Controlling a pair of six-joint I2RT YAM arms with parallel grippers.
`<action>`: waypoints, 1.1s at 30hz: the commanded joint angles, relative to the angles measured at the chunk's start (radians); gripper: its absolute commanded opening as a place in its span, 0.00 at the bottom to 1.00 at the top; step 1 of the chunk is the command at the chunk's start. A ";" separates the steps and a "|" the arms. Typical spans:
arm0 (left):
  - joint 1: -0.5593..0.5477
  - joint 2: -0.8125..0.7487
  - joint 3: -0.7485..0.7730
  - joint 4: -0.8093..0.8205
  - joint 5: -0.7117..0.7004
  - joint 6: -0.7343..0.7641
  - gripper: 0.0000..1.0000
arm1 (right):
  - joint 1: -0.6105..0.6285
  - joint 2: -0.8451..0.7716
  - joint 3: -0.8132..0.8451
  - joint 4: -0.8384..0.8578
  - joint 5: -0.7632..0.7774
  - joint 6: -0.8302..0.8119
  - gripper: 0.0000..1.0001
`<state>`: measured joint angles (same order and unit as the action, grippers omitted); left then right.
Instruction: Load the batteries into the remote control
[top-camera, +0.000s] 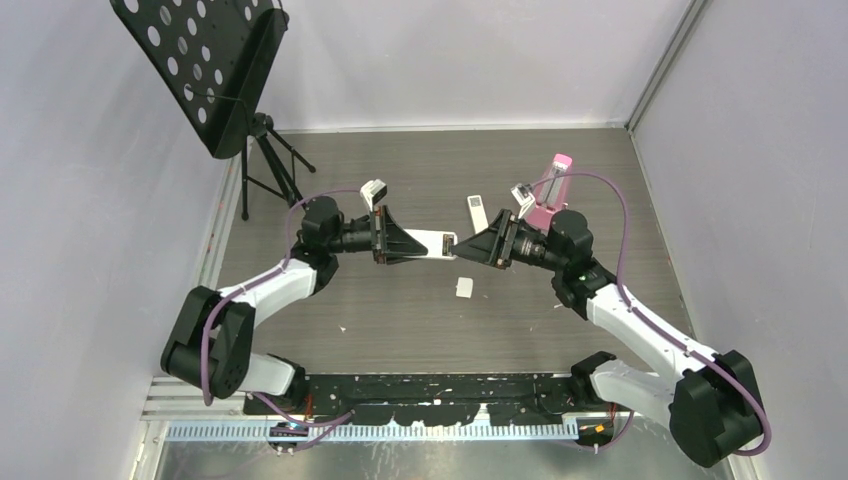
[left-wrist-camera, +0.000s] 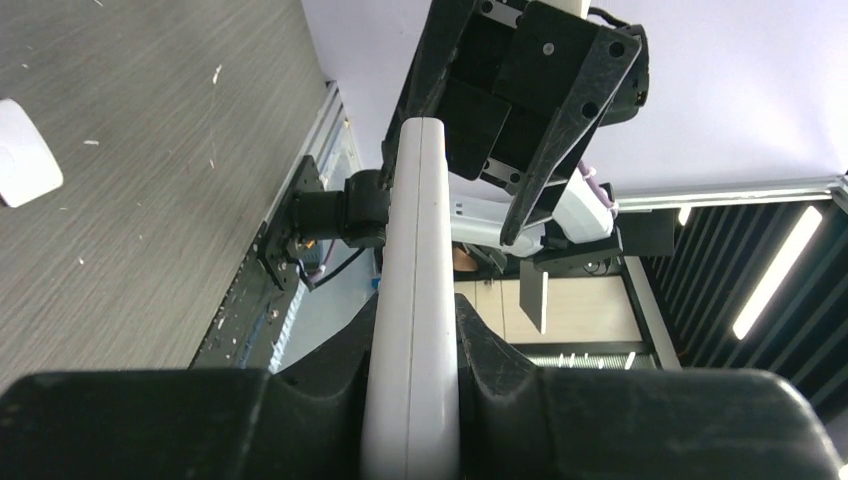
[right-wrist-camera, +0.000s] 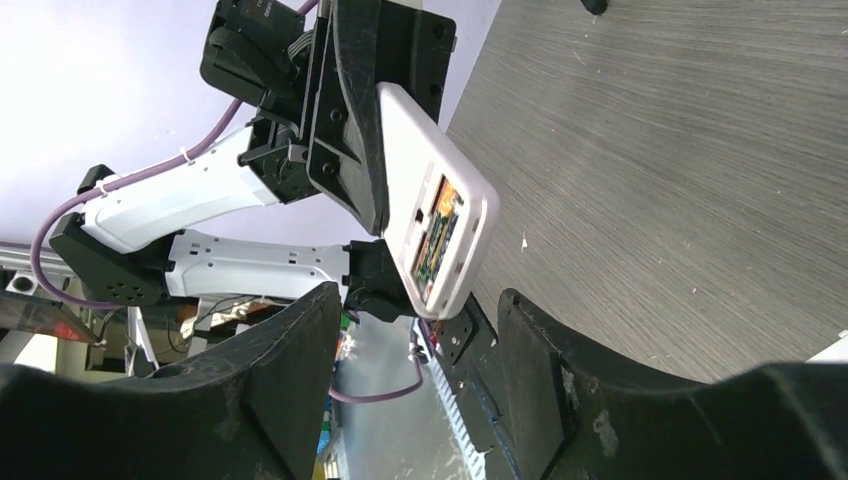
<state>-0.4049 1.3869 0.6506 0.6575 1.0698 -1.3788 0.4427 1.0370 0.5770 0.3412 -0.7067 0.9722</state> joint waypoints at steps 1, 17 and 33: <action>0.018 -0.036 0.000 -0.010 0.002 0.030 0.00 | -0.004 -0.026 0.009 0.006 -0.008 -0.042 0.62; 0.145 -0.121 0.030 -0.760 -0.158 0.501 0.00 | -0.002 0.059 0.134 -0.548 0.423 -0.544 0.76; 0.205 -0.087 0.210 -1.140 -0.083 0.778 0.00 | 0.086 0.392 0.371 -0.835 0.351 -1.357 0.87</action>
<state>-0.2207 1.3037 0.8169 -0.4274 0.9279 -0.6632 0.5053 1.4250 0.9005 -0.3946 -0.2962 -0.1066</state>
